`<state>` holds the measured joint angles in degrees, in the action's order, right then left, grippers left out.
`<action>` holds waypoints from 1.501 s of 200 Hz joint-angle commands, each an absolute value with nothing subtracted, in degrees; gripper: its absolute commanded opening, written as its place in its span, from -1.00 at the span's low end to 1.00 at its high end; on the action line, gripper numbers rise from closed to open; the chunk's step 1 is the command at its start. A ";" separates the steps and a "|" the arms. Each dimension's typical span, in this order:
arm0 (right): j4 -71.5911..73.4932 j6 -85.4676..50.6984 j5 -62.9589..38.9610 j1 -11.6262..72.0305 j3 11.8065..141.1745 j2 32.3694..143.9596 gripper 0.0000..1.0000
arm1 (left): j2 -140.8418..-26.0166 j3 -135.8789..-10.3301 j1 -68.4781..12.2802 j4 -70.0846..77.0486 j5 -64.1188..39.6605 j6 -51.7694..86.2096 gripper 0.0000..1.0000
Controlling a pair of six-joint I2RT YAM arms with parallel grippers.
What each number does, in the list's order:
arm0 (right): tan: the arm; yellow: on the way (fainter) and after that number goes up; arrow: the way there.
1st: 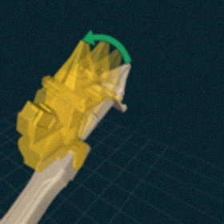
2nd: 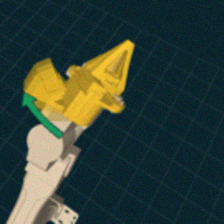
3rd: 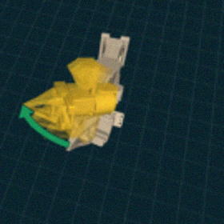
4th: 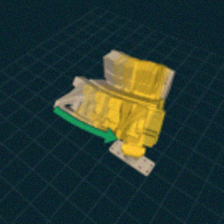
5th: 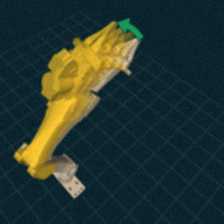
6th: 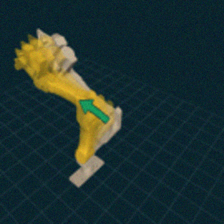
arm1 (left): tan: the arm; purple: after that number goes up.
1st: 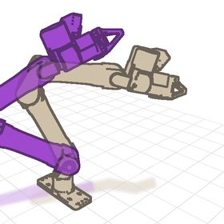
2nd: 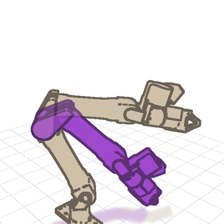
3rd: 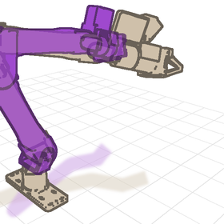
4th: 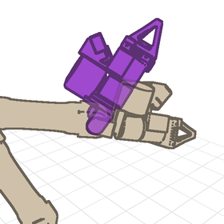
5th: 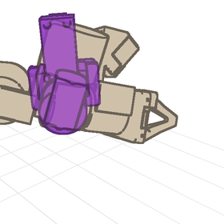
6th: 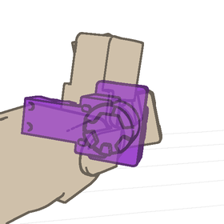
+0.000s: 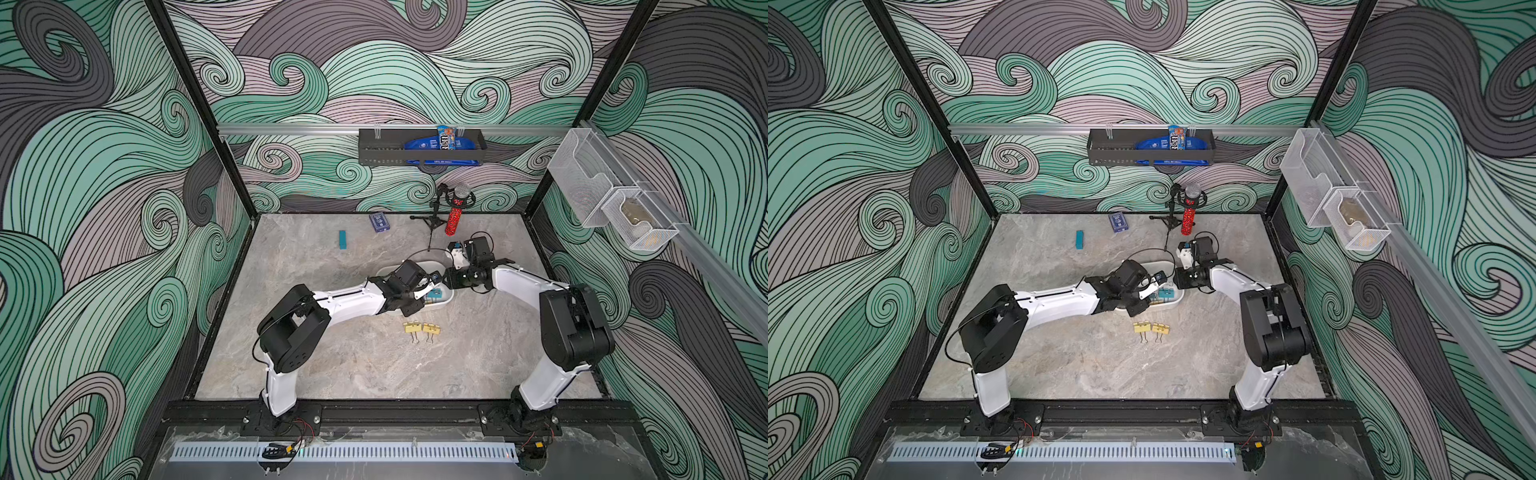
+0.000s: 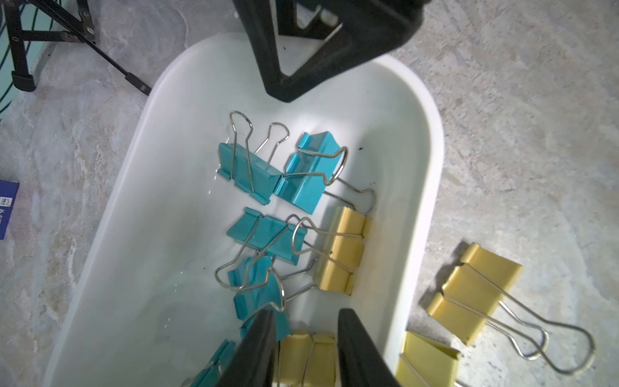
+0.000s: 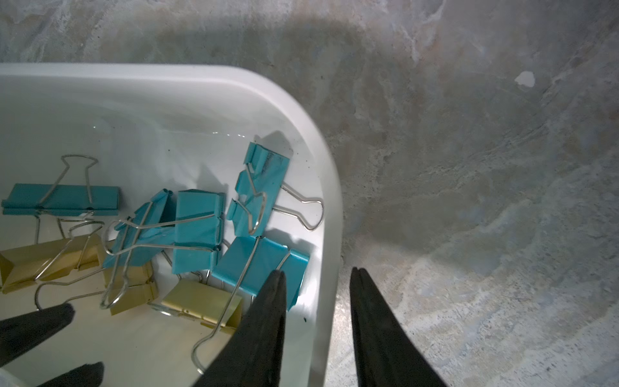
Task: Take out the binder clips from the storage box
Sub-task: Pick up the binder clip from the storage box.
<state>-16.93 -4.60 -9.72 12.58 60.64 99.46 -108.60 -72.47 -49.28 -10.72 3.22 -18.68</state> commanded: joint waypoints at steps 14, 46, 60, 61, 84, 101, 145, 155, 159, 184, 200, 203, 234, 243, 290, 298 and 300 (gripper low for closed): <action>-17.38 -3.78 -10.37 12.84 60.21 99.97 -0.30 | -110.62 -75.92 -49.53 -10.44 4.61 -19.95 -0.37; -17.41 -3.77 -10.40 12.83 60.25 99.94 -0.30 | -111.98 -76.54 -49.57 -9.93 5.71 -20.21 -0.43; -17.38 -3.78 -10.37 12.89 60.29 100.10 -0.30 | -112.48 -76.90 -49.58 -9.86 5.85 -20.37 -0.50; -17.39 -3.82 -10.37 12.86 60.25 100.10 -0.30 | -112.54 -76.90 -49.57 -9.85 5.87 -20.38 -0.51; -17.40 -3.79 -10.29 13.01 60.21 100.05 -0.30 | -113.24 -77.43 -49.56 -10.30 7.60 -20.61 -0.61; -17.32 -3.78 -10.36 12.86 60.29 100.08 -0.30 | -113.34 -77.35 -49.57 -10.07 8.13 -20.82 -0.69; -17.40 -3.79 -10.11 12.79 60.26 99.98 -0.30 | -111.77 -75.38 -49.57 -7.59 9.65 -21.01 -0.91; -17.40 -3.78 -10.14 12.85 60.29 99.95 -0.30 | -111.13 -75.09 -49.57 -7.25 10.69 -21.09 -0.92; -17.38 -3.78 -10.13 12.89 60.21 100.00 -0.30 | -110.79 -74.98 -49.57 -7.14 11.14 -21.09 -0.93; -17.40 -3.87 -10.11 12.90 60.21 100.01 -0.30 | -108.05 -73.22 -49.56 -5.45 11.87 -21.75 -0.98; -17.37 -3.87 -10.11 12.93 60.21 99.96 -0.30 | -105.94 -71.63 -49.48 -3.79 12.39 -22.06 -1.00; -17.40 -3.87 -10.11 12.83 60.21 99.99 -0.30 | -105.54 -71.30 -49.48 -3.59 12.55 -22.10 -1.00; -17.40 -3.82 -10.11 12.89 60.12 100.00 -0.30 | -102.18 -69.58 -49.41 -2.84 14.82 -22.84 -1.00; -17.35 -3.79 -10.11 12.86 60.12 100.08 -0.30 | -101.11 -69.12 -49.39 -2.56 15.31 -23.07 -1.00; -17.35 -3.83 -10.20 12.85 60.18 100.00 -0.30 | -95.87 -66.57 -49.13 -0.88 16.04 -24.07 -1.00; -17.35 -3.79 -10.20 12.90 60.20 99.97 -0.30 | -94.87 -65.94 -49.13 -0.85 15.79 -24.76 -1.00; -17.39 -3.78 -10.28 12.81 60.16 99.94 -0.30 | -94.62 -65.81 -49.13 -0.87 15.68 -25.04 -1.00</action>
<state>-16.93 -4.19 -9.72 12.58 60.62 99.48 -98.30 -66.89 -49.25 -2.74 15.03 -23.05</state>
